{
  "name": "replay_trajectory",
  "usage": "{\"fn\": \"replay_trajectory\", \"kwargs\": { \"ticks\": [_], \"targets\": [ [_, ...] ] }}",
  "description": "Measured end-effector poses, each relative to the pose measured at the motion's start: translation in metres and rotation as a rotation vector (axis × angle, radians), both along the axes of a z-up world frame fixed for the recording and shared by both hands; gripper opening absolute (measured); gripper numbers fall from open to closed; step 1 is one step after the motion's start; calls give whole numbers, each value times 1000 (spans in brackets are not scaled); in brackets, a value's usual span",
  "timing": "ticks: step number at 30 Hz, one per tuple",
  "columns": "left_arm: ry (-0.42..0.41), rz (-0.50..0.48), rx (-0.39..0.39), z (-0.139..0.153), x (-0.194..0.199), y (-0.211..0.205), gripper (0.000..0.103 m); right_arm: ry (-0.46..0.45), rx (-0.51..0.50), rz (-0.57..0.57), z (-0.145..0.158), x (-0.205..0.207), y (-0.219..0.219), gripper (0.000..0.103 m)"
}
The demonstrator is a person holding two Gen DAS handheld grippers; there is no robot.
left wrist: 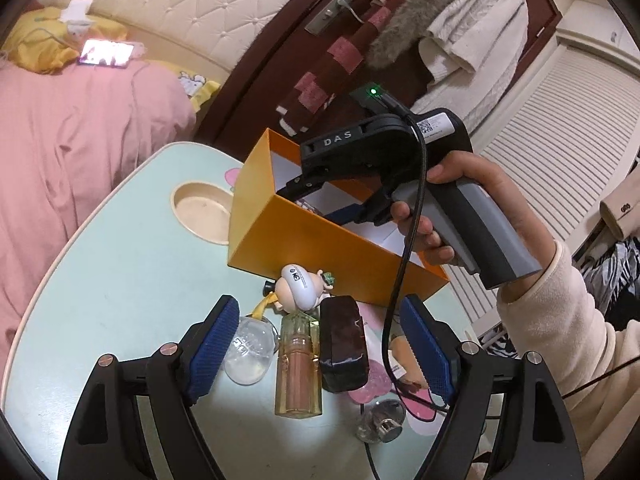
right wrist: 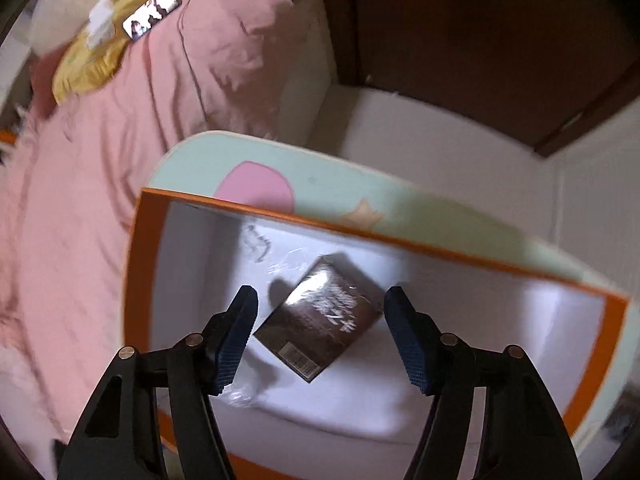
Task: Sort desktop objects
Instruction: 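Reach the right gripper into the box and grasp the brown card box, then lift the brown card box out with the right gripper onto the table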
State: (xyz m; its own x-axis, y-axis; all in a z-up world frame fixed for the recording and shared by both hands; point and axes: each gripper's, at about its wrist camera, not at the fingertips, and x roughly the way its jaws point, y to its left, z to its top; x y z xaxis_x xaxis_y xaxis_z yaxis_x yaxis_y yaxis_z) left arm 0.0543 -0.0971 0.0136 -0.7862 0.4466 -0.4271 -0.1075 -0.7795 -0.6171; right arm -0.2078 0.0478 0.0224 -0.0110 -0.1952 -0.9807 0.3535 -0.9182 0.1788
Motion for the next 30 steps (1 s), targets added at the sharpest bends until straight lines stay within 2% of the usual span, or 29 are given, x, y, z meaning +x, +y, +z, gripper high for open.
{"fn": "replay_trajectory", "kwargs": {
  "ticks": [4,8,9,11,14,18,22,25,30],
  "targets": [
    [3,0,-5,0,1,1,81,14,26,30,0,7,-8,67],
    [3,1,-5,0,1,1,81,67,110,111,-4,17,-22,67],
    [3,-2,-6,0,1,1,81,90,143,139,-5,21,-25,65],
    [3,-2,-12,1,1,3,81,129,160,189,-2,28,-30,44],
    [6,-4,-17,1,1,4,81,140,150,208,-1,31,-28,43],
    [17,2,-8,2,3,2,84,165,70,179,9,30,-18,43],
    [16,13,-6,1,3,1,84,235,-29,150,38,39,-1,43],
    [6,18,11,-1,2,-1,84,262,-133,130,65,59,24,43],
    [1,44,30,-3,2,-5,84,302,-237,110,84,97,66,43]
  ]
}}
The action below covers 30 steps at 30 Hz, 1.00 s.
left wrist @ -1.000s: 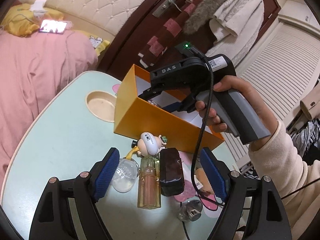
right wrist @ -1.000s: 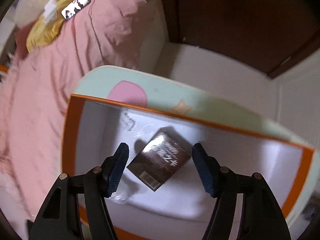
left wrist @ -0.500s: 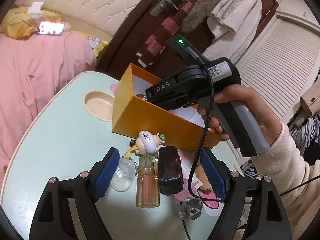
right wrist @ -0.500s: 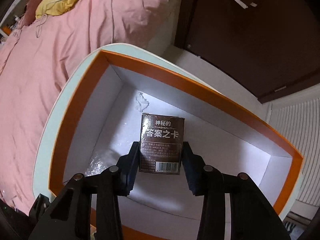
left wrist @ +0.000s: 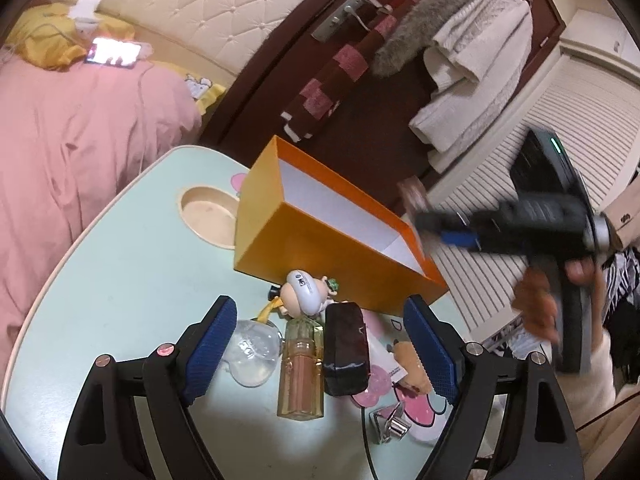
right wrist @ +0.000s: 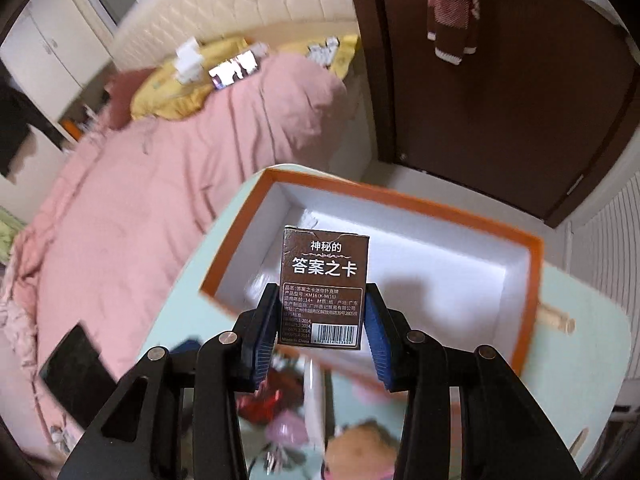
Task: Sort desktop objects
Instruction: 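Lift the brown card box out with the right gripper onto the table, then reach the left gripper into the box and grasp the bubble-wrapped item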
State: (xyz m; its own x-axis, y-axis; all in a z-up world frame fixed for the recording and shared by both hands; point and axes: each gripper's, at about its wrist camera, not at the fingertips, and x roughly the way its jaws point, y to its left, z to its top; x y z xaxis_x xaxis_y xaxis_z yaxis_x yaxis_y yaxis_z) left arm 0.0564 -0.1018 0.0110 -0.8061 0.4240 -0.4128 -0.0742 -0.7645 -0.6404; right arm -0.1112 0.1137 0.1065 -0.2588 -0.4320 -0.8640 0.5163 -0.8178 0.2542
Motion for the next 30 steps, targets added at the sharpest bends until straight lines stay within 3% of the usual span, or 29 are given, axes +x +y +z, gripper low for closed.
{"fn": "replay_trajectory", "kwargs": {
  "ticks": [10,22,30],
  "targets": [
    [-10,28,-24,-4,-1,1,84,-71,-77,-66,-54,54,48,43],
    [-16,48,-74,-2,0,3,84,35,-99,-144,-70,60,68,43],
    [-30,13,-165,19,-10,11,84,128,-280,-290,-75,69,118,62]
  ]
}}
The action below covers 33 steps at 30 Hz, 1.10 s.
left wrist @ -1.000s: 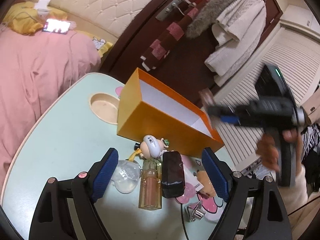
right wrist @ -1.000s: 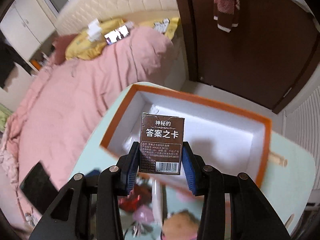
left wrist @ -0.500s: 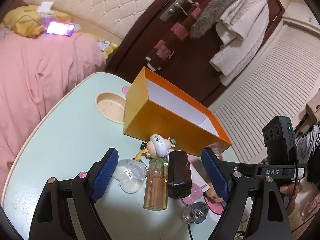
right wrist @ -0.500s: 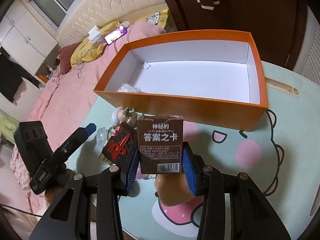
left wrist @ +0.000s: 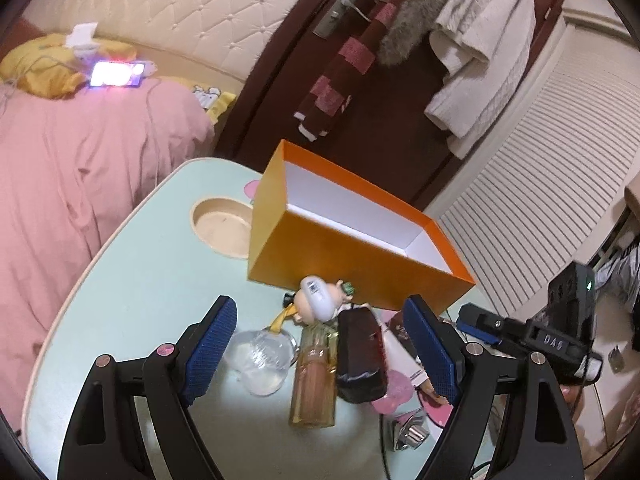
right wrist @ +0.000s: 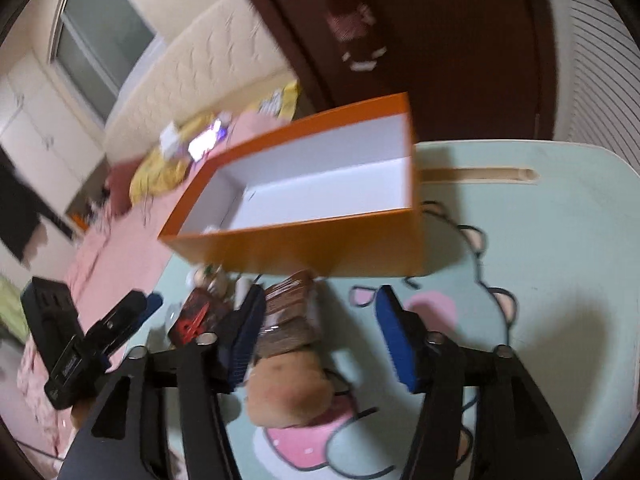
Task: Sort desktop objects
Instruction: 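Reach the left gripper into the box and grasp the bubble-wrapped item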
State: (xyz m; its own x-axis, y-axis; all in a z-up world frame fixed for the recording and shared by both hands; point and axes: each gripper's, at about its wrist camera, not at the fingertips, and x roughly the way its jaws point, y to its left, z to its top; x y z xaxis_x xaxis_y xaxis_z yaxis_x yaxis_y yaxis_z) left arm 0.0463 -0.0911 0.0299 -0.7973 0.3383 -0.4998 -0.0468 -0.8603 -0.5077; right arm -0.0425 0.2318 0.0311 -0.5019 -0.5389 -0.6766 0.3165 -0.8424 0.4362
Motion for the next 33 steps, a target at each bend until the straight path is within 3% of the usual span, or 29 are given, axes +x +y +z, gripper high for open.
{"fn": "replay_trajectory", "kwargs": {
  "ticks": [5,9,12,13,14,18,22,26,31,33],
  "targets": [
    [-28,-66,-186,45,-30,1,82,-8,-107,-20,-14,3,21,62],
    [-133,-206,-407,82,-83,11,68,-9,-156,-9,-17,3,29,62],
    [-268,-341,-533,89,-124,29,48,-19,-174,0,-19,3,33,62],
    [-346,-387,-553,85,-139,37,37,-24,-180,1,-19,2,34,62],
    [-431,-421,-556,78,-153,43,33,-29,-186,2,-20,2,35,62],
    [-706,-507,-583,49,-188,65,33,-51,-220,1,-23,0,40,62],
    [-881,-496,-659,19,-203,74,33,-76,-265,-14,-26,-1,47,67],
    [-929,-473,-758,0,-209,78,39,-102,-304,-24,-29,-4,53,67],
    [-940,-487,-689,-9,-208,76,40,-108,-306,-15,-28,-5,51,67],
    [-928,-499,-667,-9,-205,74,30,-105,-304,-14,-27,-5,50,67]
  ]
}}
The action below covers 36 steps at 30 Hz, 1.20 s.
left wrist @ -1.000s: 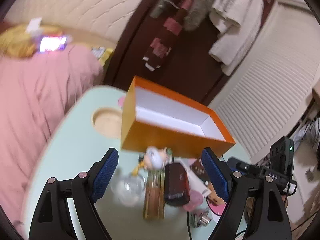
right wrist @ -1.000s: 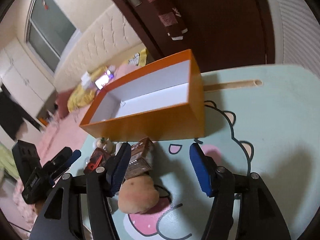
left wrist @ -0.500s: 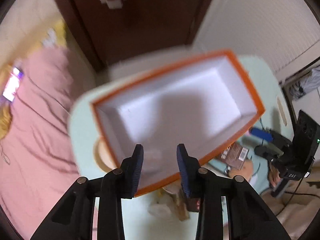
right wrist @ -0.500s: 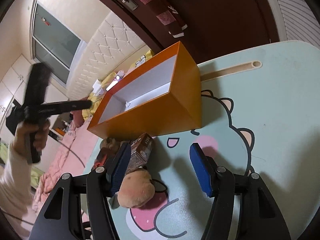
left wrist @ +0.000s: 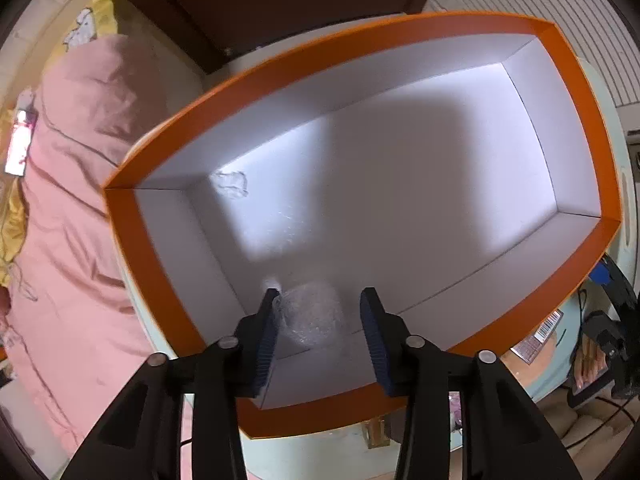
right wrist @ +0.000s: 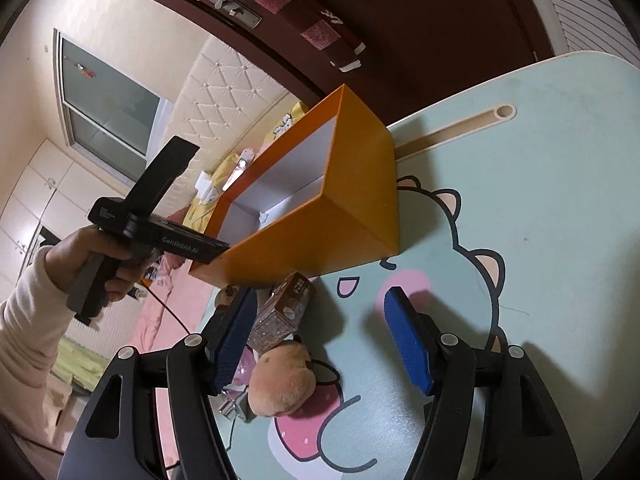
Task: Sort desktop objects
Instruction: 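Reach the left gripper into the box and grasp the bubble-wrapped item, then lift the bubble-wrapped item out with the left gripper onto the table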
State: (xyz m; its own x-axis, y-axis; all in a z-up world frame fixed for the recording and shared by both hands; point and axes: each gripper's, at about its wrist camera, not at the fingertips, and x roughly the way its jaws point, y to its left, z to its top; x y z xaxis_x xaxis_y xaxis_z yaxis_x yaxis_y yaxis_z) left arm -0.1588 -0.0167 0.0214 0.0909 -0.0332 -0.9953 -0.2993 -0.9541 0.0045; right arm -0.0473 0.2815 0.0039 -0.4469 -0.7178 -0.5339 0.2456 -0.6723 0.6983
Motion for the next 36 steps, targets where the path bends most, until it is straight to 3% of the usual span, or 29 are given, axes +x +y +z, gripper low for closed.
{"fn": "replay_trajectory", "kwargs": {
  "ticks": [5,9,14,18,25,36],
  "targets": [
    [53,13,104,14,7,-8,26,-4,-1,-2,-1,-1,0,67],
    [158,60,225,50,19,-22,26,-1,4,-2,-1,-1,-1,67],
    [281,82,383,87,61,-26,26,4,7,1,-2,-2,-2,67],
    [370,106,490,85,106,-34,26,12,20,5,-3,-1,-4,67],
    [573,194,481,48,166,-33,26,29,43,3,-4,1,-6,67],
    [810,334,525,13,189,-41,27,34,115,-5,-1,2,-14,67]
  ]
}}
